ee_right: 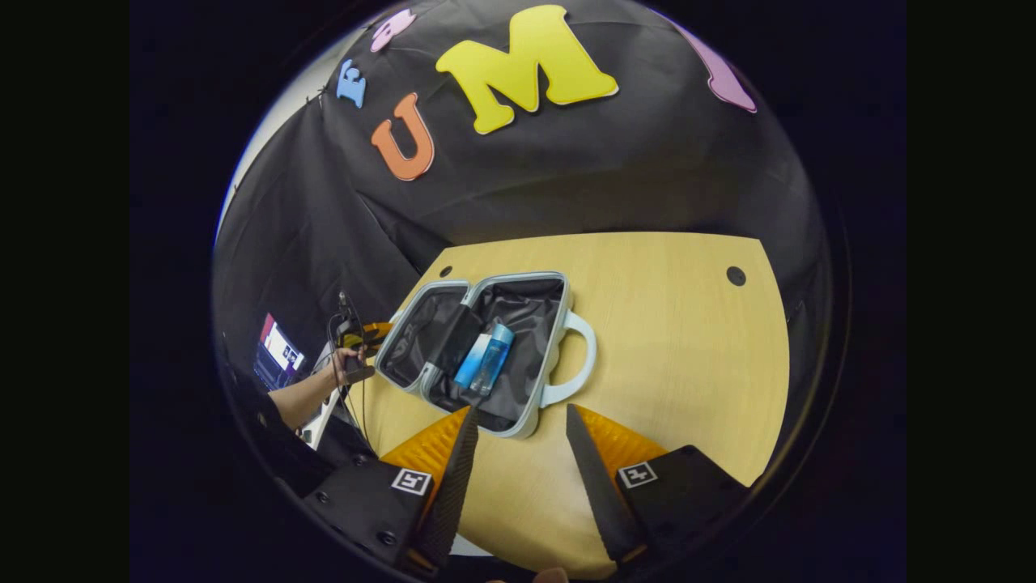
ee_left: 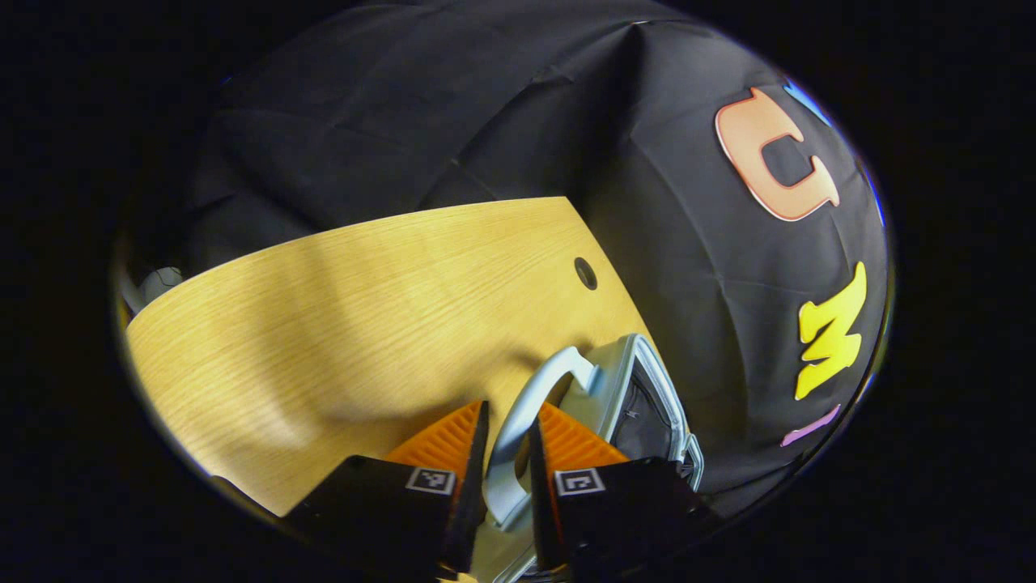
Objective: First open the suitcase, pack the skin care products into it, and then close the suitcase.
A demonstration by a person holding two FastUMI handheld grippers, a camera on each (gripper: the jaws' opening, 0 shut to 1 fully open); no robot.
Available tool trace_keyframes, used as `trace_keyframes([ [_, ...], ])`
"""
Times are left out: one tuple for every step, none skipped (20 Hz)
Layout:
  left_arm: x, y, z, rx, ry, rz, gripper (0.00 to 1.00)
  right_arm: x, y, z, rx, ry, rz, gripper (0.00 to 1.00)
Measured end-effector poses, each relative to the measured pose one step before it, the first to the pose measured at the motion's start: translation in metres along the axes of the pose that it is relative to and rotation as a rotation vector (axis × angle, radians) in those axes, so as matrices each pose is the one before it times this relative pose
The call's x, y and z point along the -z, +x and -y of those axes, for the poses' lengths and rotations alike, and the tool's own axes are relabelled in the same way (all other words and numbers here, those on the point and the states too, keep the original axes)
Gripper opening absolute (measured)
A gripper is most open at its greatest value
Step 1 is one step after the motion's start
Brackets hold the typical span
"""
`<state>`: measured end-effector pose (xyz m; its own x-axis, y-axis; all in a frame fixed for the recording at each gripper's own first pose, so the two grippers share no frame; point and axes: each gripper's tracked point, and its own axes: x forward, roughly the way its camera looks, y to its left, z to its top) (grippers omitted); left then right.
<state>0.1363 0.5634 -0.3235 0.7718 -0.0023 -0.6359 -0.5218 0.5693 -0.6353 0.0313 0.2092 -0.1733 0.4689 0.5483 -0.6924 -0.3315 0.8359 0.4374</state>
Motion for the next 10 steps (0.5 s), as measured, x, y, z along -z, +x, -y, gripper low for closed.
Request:
trace_keyframes([
  [0.00092,-0.00208,0.00069,-0.01804,0.01087,-0.00583,0.26,-0.00149,-0.00144,0.00027,-0.00462,0.00593,0.00662,0.65],
  [-0.00002,-0.00211,0.00314,-0.01202,0.01813,-0.00342,0.23,-0.00097,-0.00095,-0.00010,-0.00507,0.00694,0.00982,0.66],
  [-0.00151,-0.00514,0.00455,-0.01570,0.02944,0.00704,0.21,-0.00184,-0.00256,0.00035,-0.00402,0.00583,0.01227,0.66],
  [-0.00479,-0.00727,0.00521,-0.01742,0.03775,0.01814,0.17,-0.00083,-0.00193,0.00198,-0.00074,0.00279,0.01342,0.65],
  [-0.00733,-0.00958,0.00898,-0.00700,0.02835,0.02700,0.16,-0.00149,-0.00284,0.00155,-0.00192,0.00276,0.01485,0.66],
  [-0.00897,-0.01265,0.01199,-0.00191,0.01872,0.02572,0.13,-0.00214,-0.00517,-0.00001,-0.00412,0.00547,0.01685,0.66],
  [-0.01029,-0.01680,0.01652,0.01420,0.01508,0.02490,0.12,-0.00211,-0.00507,0.00070,-0.00620,0.00694,0.01542,0.65],
  [-0.01063,-0.01857,0.01892,0.01981,0.02155,0.02721,0.11,-0.00110,-0.00632,0.00186,-0.00432,0.00929,0.01827,0.65],
  [-0.00954,-0.01698,0.02121,0.01824,0.03287,0.02759,0.11,-0.00126,-0.00553,0.00246,-0.00288,0.01049,0.01702,0.66],
  [-0.00820,-0.01432,0.02414,0.02406,0.03511,0.02697,0.10,0.00062,-0.00671,0.00301,-0.00011,0.01013,0.01651,0.66],
])
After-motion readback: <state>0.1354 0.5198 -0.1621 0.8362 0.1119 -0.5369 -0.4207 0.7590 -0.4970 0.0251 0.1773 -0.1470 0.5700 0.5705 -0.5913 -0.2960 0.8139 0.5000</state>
